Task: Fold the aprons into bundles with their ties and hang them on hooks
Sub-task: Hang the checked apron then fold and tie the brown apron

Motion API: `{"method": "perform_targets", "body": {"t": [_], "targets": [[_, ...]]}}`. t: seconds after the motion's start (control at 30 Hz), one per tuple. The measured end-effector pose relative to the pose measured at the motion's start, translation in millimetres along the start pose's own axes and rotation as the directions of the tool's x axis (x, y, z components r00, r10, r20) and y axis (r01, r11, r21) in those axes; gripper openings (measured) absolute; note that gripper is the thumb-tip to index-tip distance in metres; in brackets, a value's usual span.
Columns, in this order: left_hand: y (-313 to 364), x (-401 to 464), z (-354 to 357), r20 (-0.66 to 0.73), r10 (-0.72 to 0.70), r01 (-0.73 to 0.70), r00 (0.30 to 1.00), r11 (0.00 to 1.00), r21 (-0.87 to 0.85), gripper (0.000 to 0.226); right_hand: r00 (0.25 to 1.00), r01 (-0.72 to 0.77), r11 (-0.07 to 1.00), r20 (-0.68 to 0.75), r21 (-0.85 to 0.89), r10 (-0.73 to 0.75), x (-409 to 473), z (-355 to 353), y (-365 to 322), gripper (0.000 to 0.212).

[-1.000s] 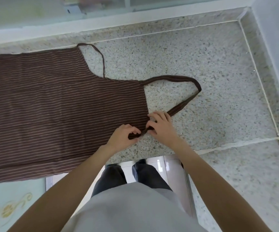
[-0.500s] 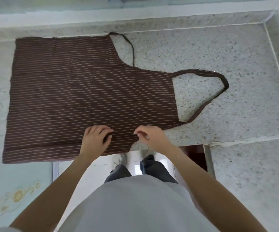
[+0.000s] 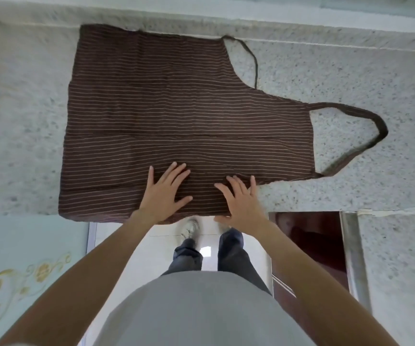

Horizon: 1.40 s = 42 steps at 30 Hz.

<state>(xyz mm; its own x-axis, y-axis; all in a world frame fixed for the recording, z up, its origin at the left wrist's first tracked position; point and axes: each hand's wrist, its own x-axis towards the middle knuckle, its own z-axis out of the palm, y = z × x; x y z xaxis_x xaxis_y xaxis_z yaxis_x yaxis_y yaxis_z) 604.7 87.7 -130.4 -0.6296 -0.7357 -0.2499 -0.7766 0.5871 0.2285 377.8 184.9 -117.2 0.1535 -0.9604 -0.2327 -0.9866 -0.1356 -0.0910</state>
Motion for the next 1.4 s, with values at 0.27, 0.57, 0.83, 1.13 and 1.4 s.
{"method": "perform_targets", "body": {"t": [0.27, 0.57, 0.83, 1.13, 1.4], "targets": [[-9.8, 27.1, -11.4, -0.100, 0.028, -0.036, 0.995, 0.996, -0.082, 0.059, 0.999, -0.044, 0.995, -0.008, -0.093, 0.043, 9.3, 7.1, -9.5, 0.062], [7.5, -3.9, -8.7, -0.450, 0.132, -0.203, 0.883, 0.972, -0.115, 0.016, 0.938, 0.036, 0.959, -0.340, 0.281, 0.064, 8.6, -4.2, -2.0, 0.019], [41.0, -43.0, 5.1, -0.264, 0.109, -0.124, 0.958, 0.991, -0.040, 0.056, 0.948, -0.265, 0.941, -0.121, 0.210, 0.293, 54.2, -36.8, 2.0, 0.017], [35.8, -37.4, 12.8, -0.135, -0.068, 0.059, 0.989, 0.996, -0.066, 0.054, 0.981, -0.109, 0.986, -0.147, 0.125, 0.127, 24.2, -12.1, -6.2, 0.032], [17.3, -50.4, -1.6, -0.012, -0.013, 0.009, 1.000, 0.965, -0.262, 0.029, 0.996, -0.053, 0.991, -0.064, 0.123, 0.062, 8.0, -14.2, -18.1, 0.024]]}}
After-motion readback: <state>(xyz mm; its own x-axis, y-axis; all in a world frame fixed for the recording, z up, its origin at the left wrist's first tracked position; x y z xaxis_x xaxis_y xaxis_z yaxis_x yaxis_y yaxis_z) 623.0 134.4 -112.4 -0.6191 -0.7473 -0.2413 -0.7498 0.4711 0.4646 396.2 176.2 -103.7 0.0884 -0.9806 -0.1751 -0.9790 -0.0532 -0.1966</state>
